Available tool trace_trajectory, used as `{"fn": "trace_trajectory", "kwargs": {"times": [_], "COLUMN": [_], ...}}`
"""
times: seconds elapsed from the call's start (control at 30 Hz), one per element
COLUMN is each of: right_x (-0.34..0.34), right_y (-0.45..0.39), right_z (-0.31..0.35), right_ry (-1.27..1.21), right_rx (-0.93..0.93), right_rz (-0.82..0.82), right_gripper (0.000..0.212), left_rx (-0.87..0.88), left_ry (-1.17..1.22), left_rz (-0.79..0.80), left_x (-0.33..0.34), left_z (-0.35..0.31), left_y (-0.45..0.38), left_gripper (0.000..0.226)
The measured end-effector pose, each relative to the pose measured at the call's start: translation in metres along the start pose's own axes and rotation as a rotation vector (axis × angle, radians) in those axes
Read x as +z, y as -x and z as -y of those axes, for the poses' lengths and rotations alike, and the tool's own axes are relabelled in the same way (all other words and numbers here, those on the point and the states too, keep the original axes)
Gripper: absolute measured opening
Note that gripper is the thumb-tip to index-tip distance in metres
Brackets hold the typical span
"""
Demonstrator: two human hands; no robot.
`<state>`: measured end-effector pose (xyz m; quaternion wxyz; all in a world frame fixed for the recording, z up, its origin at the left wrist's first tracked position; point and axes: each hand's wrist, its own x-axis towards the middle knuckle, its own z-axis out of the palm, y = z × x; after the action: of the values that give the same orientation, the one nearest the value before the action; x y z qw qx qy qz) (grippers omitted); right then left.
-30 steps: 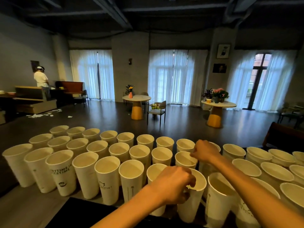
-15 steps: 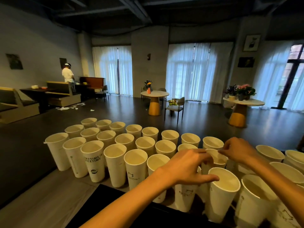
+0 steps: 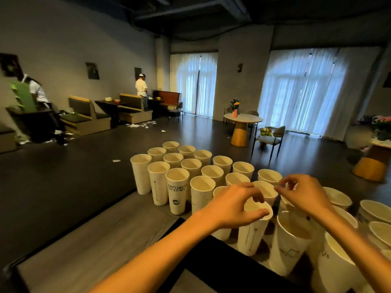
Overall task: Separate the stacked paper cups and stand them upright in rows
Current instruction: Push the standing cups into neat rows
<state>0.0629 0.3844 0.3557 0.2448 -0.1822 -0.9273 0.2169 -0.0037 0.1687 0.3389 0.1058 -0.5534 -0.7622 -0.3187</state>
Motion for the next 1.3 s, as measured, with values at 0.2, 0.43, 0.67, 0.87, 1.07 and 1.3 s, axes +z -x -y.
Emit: {"fn": "trace_trajectory", "kwargs": {"times": [0.2, 0.43, 0.67, 0.87, 1.07, 1.3], "right_x": [0.043, 0.094, 0.148, 0.203, 0.252, 0.344], "right_y": [-0.003, -0.018, -0.032, -0.032, -0.016, 0.003], "right_z": [0.053, 0.117, 0.189, 0.242, 0.280, 0.256], "right_ry": [-0.070, -0.029, -0.022, -0.021, -0.128, -0.338], "right_rx": [-0.110, -0.128, -0.161, -0.205, -0.115, 0.385], "right_rz": [0.027, 0.075, 0.059, 0.039, 0.091, 0.389], "right_gripper": [0.014, 0.023, 0.035, 0.027, 0.024, 0.063], "left_rx": [-0.163, -0.229, -0.287, -0.432, -0.541, -0.941], "left_ry": [-0.090, -0.172, -0.135, -0.005, 0.165, 0.312], "left_rz": [-0.030, -0.061, -0.117, -0.313, -0.401, -0.261], "left_x": [-0.049, -0.101, -0.157, -0.181, -0.168, -0.119], "left_z": [0.055, 0.148, 0.243, 0.315, 0.356, 0.407], "left_y": [0.055, 0.071, 0.088, 0.120, 0.145, 0.156], "left_gripper": [0.032, 0.027, 0.045, 0.050, 0.069, 0.107]}}
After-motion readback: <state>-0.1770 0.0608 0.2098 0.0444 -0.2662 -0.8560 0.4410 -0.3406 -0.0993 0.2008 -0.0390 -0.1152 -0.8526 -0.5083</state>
